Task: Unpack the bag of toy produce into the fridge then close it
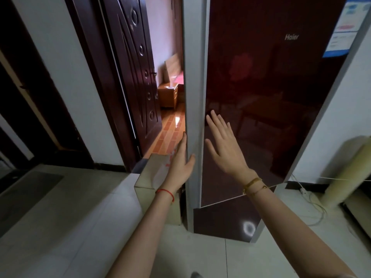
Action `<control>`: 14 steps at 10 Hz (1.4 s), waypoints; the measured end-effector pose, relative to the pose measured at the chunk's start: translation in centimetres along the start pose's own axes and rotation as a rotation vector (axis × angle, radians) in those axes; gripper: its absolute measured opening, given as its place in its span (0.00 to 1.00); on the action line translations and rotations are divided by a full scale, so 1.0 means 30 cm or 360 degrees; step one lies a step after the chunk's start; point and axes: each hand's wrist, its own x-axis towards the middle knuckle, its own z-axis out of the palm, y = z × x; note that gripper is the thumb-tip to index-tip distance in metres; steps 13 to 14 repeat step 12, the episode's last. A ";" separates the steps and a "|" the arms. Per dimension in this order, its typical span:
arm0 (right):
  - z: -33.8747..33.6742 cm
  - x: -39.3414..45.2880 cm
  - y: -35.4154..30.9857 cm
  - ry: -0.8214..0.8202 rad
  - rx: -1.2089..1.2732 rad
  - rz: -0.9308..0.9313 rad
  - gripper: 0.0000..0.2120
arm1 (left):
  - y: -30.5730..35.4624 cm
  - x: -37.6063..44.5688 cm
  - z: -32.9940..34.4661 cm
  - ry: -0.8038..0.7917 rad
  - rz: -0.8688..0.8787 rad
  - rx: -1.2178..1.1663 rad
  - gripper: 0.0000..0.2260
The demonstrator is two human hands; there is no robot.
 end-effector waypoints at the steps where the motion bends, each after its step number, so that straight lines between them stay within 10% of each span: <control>1: 0.067 0.079 0.028 0.0005 -0.0029 0.0003 0.30 | -0.037 0.094 -0.026 -0.0012 0.0014 -0.0061 0.33; 8: 0.381 0.526 0.242 0.0016 -0.0362 0.0161 0.33 | -0.307 0.725 -0.054 -0.0161 0.0001 0.0046 0.40; 14: 0.369 0.537 0.170 0.0194 -0.0238 0.0287 0.32 | -0.325 0.722 -0.208 -0.0314 0.0127 0.0217 0.35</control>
